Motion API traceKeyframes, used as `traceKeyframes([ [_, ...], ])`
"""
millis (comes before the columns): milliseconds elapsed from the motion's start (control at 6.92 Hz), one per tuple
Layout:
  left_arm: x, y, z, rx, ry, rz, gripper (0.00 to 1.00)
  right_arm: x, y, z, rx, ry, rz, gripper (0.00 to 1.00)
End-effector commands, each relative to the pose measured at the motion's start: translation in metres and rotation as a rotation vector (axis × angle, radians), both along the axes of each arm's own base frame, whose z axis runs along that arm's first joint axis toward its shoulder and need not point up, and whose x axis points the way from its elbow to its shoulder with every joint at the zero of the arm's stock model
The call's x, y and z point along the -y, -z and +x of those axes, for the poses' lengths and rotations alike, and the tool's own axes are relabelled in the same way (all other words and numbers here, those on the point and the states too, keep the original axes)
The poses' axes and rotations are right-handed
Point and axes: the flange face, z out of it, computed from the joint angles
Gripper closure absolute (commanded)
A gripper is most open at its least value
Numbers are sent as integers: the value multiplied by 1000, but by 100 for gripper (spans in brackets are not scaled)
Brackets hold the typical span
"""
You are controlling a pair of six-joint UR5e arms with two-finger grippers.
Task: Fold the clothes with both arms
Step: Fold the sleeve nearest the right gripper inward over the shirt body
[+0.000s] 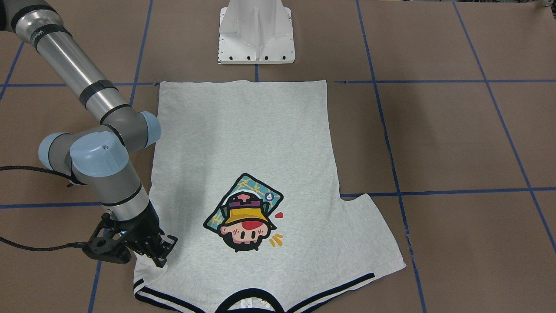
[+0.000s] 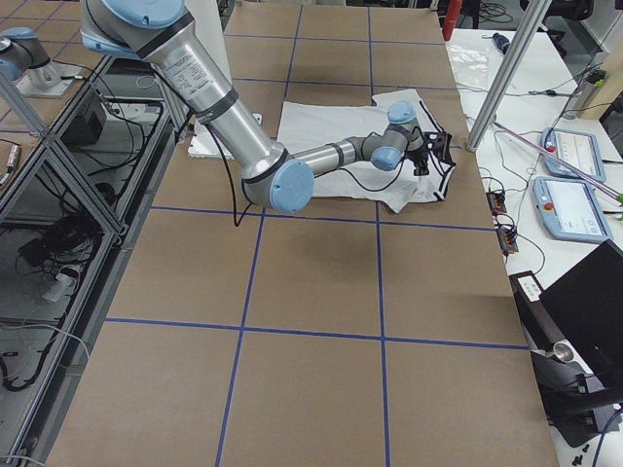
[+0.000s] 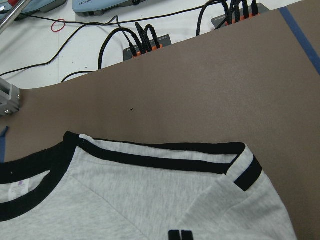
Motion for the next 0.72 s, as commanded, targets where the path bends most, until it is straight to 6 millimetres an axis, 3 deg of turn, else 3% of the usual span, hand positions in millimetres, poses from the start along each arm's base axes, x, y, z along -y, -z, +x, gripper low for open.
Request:
traceKeyframes([
  [0,0,0,0,0,0,1,0,37,22,-33,-56,-24,-24,100],
  [144,0,1,0,-1,1,2,0,37,33,-39,-51,-22,-17,100],
  [289,-1,-1,0,0,1,-1,0,33,22,-48,-77,-30,-18,100],
  [578,0,-2,0,1,3,-5,0,38,9,-45,-111,-48,-19,100],
])
